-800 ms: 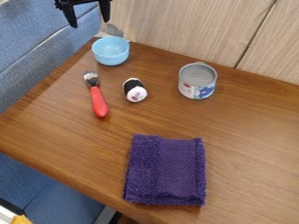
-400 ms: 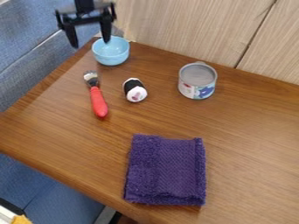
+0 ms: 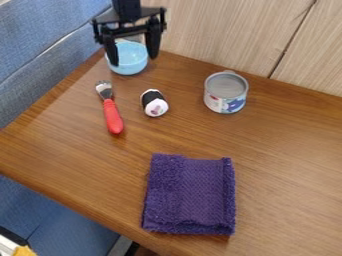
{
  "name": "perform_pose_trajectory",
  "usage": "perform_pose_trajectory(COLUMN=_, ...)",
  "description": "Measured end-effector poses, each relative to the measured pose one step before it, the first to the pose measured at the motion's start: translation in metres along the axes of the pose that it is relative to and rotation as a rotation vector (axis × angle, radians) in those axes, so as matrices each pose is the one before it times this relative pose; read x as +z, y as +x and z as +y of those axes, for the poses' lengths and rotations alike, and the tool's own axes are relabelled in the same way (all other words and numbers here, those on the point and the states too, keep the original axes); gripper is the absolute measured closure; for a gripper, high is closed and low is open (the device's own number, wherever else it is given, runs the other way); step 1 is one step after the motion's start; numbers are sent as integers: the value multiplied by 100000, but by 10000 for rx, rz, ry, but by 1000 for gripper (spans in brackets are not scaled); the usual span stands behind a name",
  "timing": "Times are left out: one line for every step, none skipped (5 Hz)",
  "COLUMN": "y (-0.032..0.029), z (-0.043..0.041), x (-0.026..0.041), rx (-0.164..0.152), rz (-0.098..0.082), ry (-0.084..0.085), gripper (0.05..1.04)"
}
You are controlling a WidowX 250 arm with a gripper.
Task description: Move the purple towel to the middle of the other object
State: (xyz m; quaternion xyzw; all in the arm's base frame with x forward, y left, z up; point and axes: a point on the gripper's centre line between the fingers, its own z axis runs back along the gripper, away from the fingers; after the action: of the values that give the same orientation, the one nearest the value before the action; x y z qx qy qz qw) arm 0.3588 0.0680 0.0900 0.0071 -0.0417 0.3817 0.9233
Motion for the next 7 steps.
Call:
perform_pose_trajectory(y=-6254, z=-1260, x=-327, rx=-318, rz=362, ry=28, gripper=83)
perform_pose_trajectory(y=-3784, z=951, x=-791, rx=630, rz=77, ry=-6, gripper=83)
perform_pose_trajectory(y=-4868, z=-69, x=-1128, rx=-528, rz=188, ry=78, gripper=83)
perform_pose_trajectory(y=-2113, z=1177, x=90, rx=140, rz=-60, ry=-40, gripper=83)
perform_pose_trajectory(y=-2402, z=-209, x=-211, rx=-360, rz=-81, ry=-26, gripper=83)
perform_pose_trajectory(y=-878, z=-634, x=-609, rx=-246, rz=-100, ry=-135, gripper=83)
perform_pose_trajectory(y=28, z=-200, x=-1809, rx=24, rz=-46, ry=342, gripper=83)
